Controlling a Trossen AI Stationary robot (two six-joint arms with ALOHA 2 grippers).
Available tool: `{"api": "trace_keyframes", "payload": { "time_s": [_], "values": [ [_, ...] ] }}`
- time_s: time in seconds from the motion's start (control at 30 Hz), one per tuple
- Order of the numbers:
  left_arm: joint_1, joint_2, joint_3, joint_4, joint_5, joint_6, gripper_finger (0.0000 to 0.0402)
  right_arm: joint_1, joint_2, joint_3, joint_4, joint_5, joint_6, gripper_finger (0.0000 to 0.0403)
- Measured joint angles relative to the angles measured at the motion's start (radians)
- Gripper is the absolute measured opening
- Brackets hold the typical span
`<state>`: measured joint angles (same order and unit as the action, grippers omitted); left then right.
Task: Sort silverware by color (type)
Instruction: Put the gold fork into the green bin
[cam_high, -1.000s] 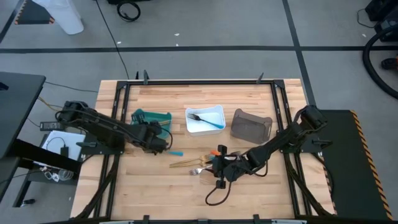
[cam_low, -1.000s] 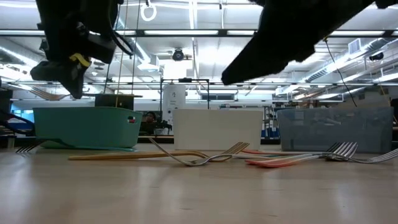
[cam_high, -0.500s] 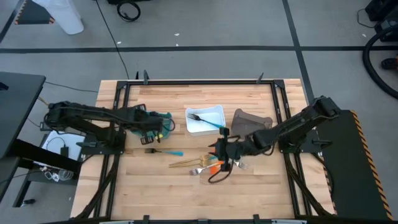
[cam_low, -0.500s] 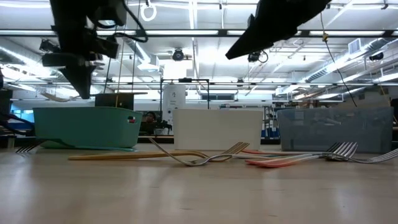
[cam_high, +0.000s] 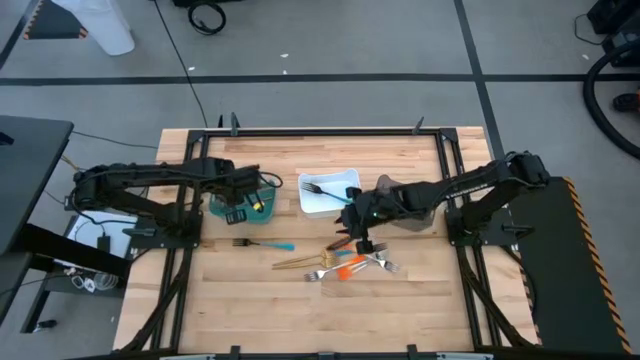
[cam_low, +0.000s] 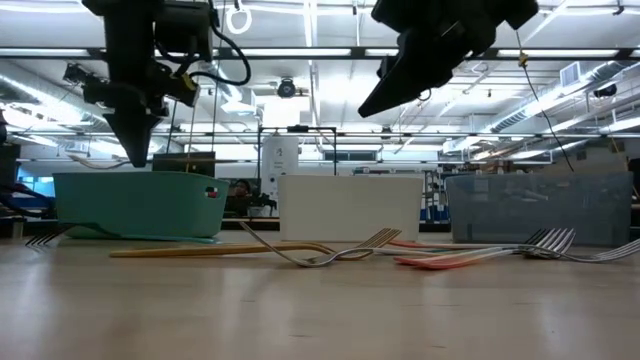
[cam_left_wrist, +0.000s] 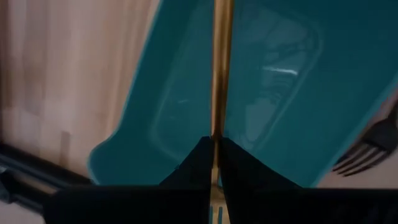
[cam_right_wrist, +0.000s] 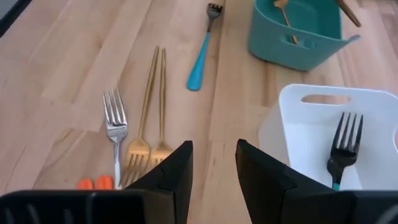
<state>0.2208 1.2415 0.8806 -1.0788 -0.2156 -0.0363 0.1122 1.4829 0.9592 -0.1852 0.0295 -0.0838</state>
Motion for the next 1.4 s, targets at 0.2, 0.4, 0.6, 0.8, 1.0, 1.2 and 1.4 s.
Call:
{"api": "trace_keyframes", "payload": {
  "time_s": [0.2,0.4,0.6,0.8,1.0,1.2,1.4],
  "values": [
    [0.008,0.0,0.0,0.008,0.057,0.014,0.0027,-0.049,-0.003,0.0,0.004,-0.063,0.035,0.0123],
    [0.028,0.0,-0.062,0.019,0.056,0.022,0.0027,-0.045,-0.004,0.0,0.029,-0.077,0.066,0.0114],
    [0.061,0.0,-0.102,0.03,0.028,0.001,0.0027,-0.005,-0.004,0.0,0.057,-0.025,0.105,0.0107],
    [0.079,0.0,-0.137,0.085,0.021,0.044,0.0027,0.063,-0.003,0.0,0.081,0.045,0.118,0.0107],
    [0.08,0.0,-0.137,0.087,0.031,0.048,0.0027,0.116,-0.003,0.0,0.098,0.111,0.179,0.0105],
    [0.08,0.0,-0.137,0.092,0.033,0.032,0.0027,0.161,-0.003,0.0,0.109,0.157,0.18,0.0104],
    [0.08,0.0,-0.137,0.092,0.033,0.023,0.0043,0.185,-0.001,0.0,0.132,0.188,0.213,0.0104]
  ]
}}
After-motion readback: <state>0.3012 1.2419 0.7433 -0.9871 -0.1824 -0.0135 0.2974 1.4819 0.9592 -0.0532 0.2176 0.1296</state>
